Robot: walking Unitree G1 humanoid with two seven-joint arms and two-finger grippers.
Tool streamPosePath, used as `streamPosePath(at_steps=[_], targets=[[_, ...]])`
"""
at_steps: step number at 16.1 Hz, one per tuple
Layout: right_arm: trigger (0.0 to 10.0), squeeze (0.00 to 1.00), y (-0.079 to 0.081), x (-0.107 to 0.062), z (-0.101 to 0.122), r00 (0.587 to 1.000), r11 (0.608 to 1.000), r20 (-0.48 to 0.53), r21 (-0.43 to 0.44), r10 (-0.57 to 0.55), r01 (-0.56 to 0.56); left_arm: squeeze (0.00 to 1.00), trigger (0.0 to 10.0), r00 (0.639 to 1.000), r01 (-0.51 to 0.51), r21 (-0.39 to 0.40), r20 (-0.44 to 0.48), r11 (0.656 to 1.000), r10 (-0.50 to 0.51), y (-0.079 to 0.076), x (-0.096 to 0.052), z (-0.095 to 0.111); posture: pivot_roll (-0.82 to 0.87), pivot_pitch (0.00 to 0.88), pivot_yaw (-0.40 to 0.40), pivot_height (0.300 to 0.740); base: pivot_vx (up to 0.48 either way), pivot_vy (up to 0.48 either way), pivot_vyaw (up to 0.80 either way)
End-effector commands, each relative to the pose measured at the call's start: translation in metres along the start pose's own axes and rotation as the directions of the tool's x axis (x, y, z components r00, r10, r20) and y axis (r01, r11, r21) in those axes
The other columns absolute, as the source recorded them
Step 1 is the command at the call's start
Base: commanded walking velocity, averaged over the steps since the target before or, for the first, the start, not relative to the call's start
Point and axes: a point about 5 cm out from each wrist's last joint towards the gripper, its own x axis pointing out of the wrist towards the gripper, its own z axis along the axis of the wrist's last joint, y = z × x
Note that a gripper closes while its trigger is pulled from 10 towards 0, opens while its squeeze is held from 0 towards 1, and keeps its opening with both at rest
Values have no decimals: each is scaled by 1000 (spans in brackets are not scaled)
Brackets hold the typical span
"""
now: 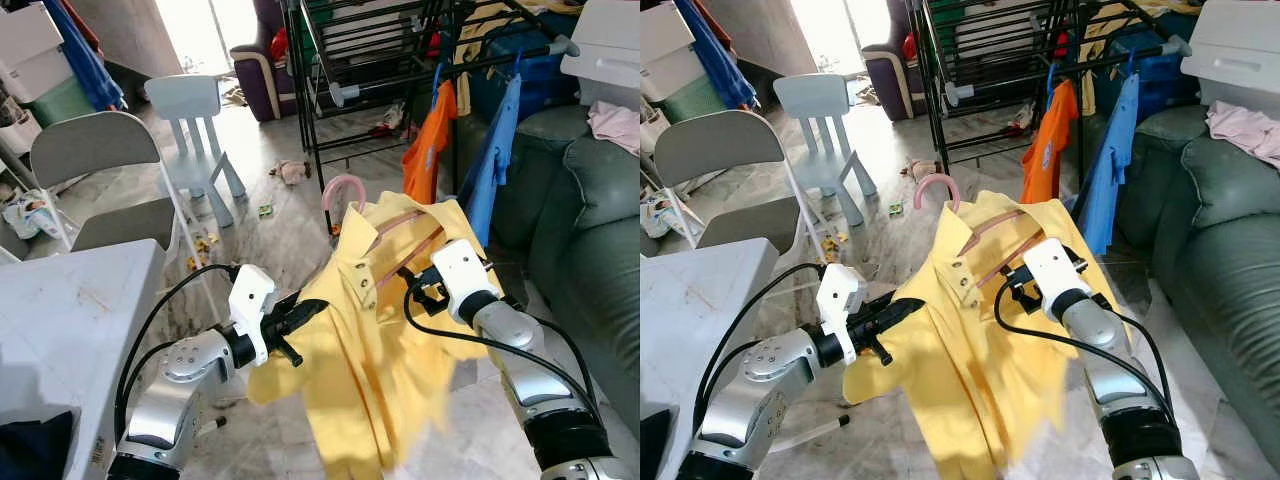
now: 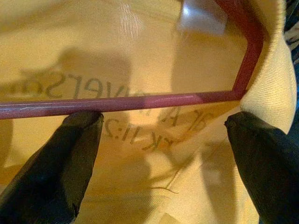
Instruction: Hang hanger
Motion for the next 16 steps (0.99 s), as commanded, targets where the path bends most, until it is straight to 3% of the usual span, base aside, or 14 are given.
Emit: streamPosePath(at_steps=[1, 2, 4, 6, 8, 10, 16], targets=[[10000, 0, 2, 4, 16, 998, 1000, 60, -23, 19, -18, 0, 10000, 999, -40, 47, -29, 998, 41, 7, -5, 0, -156, 0, 166, 740, 0, 0, 0], [10000, 0, 5, 4, 19, 997, 999, 64, -14, 50, -49, 0, 10000, 997, -62, 59, -47, 996, 65, 11, -6, -2, -157, 0, 167, 740, 0, 0, 0], [10000, 0, 27, -1, 15, 978, 978, 20, 15, 206, -206, 0, 10000, 988, -146, 58, -43, 988, 149, 22, -4, -2, -165, 0, 170, 740, 0, 0, 0], [10000, 0, 31, -6, 12, 978, 978, 26, 2, 207, -207, 0, 10000, 985, -172, 32, -24, 985, 173, 24, -3, -1, -165, 0, 170, 740, 0, 0, 0], [10000, 0, 22, -9, 11, 993, 993, 36, 12, 116, -116, 0, 10000, 983, -183, 19, -17, 983, 183, 25, -3, -1, -171, 0, 171, 740, 0, 0, 0], [10000, 0, 5, -9, 0, 1000, 1000, -17, -3, 0, 0, 0, 10000, 991, -132, -3, 6, 991, 132, 21, -3, 2, -168, 0, 173, 740, 0, 0, 0], [10000, 0, -12, 4, -15, 996, 995, -72, -88, -49, 43, 0, 10000, 999, 15, -6, 33, 1000, -14, 7, -6, 12, -151, 0, 171, 740, 0, 0, 0]])
